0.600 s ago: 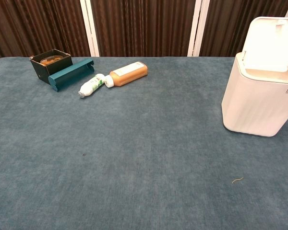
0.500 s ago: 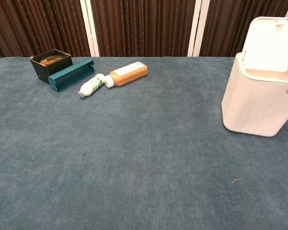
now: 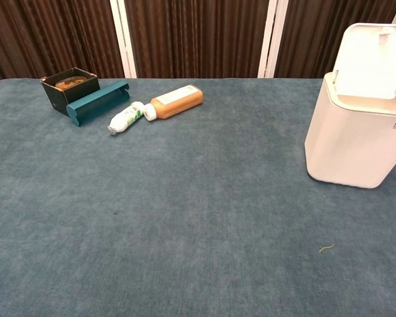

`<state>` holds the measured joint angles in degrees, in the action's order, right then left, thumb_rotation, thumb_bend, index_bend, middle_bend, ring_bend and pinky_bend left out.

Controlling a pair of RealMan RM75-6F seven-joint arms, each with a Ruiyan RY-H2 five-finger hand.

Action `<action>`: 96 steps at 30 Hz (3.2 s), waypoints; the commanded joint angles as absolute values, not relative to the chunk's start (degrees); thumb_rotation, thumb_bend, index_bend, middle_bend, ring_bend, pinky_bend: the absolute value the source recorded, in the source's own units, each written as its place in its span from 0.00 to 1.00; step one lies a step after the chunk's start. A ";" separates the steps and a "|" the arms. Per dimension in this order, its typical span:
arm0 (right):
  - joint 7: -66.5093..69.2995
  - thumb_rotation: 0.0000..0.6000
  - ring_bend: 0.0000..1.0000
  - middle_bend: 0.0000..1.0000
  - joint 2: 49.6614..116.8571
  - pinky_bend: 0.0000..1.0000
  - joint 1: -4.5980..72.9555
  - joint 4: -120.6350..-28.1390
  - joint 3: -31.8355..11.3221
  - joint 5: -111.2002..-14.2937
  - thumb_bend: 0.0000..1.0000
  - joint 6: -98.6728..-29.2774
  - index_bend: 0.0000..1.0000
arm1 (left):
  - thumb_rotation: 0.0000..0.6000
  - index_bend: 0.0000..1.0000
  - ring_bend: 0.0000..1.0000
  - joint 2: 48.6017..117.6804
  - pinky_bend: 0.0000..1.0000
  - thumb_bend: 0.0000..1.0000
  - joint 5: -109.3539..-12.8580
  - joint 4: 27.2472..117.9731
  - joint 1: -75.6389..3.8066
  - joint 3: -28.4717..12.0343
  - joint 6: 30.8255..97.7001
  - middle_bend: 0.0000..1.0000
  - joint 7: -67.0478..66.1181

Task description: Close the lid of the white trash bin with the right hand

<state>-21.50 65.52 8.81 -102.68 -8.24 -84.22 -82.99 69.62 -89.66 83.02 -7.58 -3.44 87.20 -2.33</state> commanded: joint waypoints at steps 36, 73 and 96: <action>-61.48 1.00 1.00 1.00 58.95 1.00 51.03 -108.01 -18.06 -16.19 0.55 -62.82 0.44 | 1.00 0.00 0.00 73.17 0.02 0.46 -83.58 77.54 -11.73 -4.49 79.00 0.00 -4.62; -59.26 1.00 1.00 1.00 57.12 1.00 41.90 -118.65 1.08 -39.05 0.55 -70.64 0.40 | 1.00 0.00 0.00 73.46 0.02 0.46 -83.29 77.53 -12.63 -4.08 78.55 0.00 -5.32; -55.26 1.00 1.00 1.00 55.53 1.00 38.38 -120.71 3.64 -45.58 0.55 -73.30 0.39 | 1.00 0.00 0.00 71.76 0.02 0.46 -87.03 80.05 -10.95 -2.71 83.35 0.00 -3.77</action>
<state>-57.26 56.93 39.44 -119.56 3.51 -43.16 -72.64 71.93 -86.78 79.86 -11.15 -2.79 83.04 -3.90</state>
